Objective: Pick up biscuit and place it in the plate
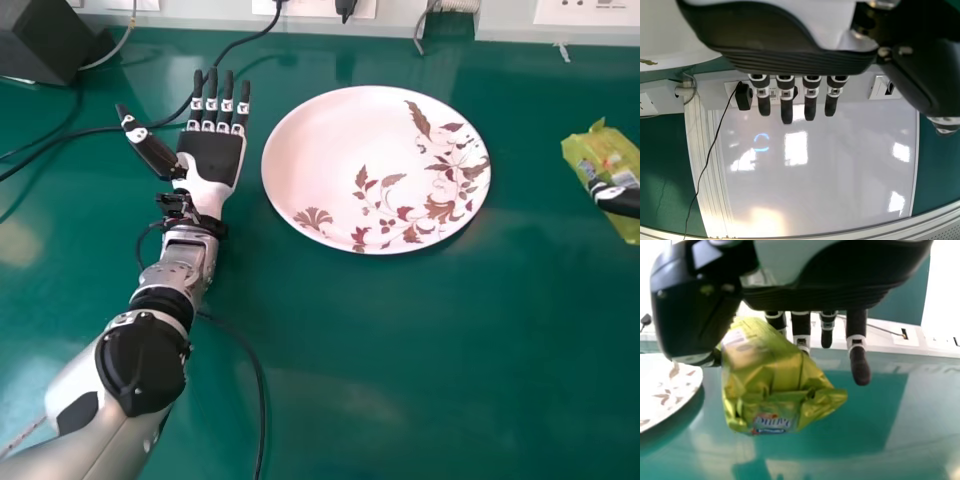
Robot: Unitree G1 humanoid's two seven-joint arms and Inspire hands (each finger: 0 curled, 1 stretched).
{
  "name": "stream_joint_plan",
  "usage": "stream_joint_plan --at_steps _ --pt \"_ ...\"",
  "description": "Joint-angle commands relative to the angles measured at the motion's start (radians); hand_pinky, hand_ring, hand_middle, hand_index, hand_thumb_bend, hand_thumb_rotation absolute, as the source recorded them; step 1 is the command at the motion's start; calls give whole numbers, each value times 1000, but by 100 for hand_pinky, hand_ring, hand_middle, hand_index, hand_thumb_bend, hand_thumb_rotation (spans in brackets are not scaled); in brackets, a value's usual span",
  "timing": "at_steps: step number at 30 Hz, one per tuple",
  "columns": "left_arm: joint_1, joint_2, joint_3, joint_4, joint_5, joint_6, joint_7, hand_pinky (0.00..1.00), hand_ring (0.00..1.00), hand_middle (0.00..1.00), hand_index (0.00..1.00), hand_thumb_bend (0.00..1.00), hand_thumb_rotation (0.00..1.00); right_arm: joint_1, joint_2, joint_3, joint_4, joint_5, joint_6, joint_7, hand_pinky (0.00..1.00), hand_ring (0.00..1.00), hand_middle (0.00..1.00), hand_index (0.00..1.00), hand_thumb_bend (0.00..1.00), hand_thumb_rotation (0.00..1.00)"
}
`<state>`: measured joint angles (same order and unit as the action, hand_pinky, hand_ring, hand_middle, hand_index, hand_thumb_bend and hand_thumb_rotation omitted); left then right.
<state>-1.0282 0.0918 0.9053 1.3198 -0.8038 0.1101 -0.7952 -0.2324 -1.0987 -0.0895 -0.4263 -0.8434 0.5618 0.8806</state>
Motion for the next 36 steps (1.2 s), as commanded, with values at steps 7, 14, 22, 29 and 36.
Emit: stream_joint_plan --at_steps 7,14,22,29,36 --pt "6 6 -25 2 16 -3 -26 86 89 98 100 100 72 -53 -10 5 -49 -42 -48 -9 19 22 44 49 52 0" --pt "8 8 -27 2 17 1 -35 90 88 98 100 100 70 -109 13 24 -51 -48 -67 1 19 21 44 49 52 0" --pt "8 8 -28 4 19 -4 -33 89 89 98 100 100 72 -166 17 58 -19 -45 -103 -3 20 21 44 49 52 0" --pt "10 3 -37 2 23 -2 -38 90 88 97 100 100 69 -224 58 87 -13 -52 -117 3 21 22 44 49 52 0" --pt "11 4 -42 3 20 0 -37 88 87 97 99 100 69 -274 81 125 0 -81 -152 2 22 22 44 49 52 0"
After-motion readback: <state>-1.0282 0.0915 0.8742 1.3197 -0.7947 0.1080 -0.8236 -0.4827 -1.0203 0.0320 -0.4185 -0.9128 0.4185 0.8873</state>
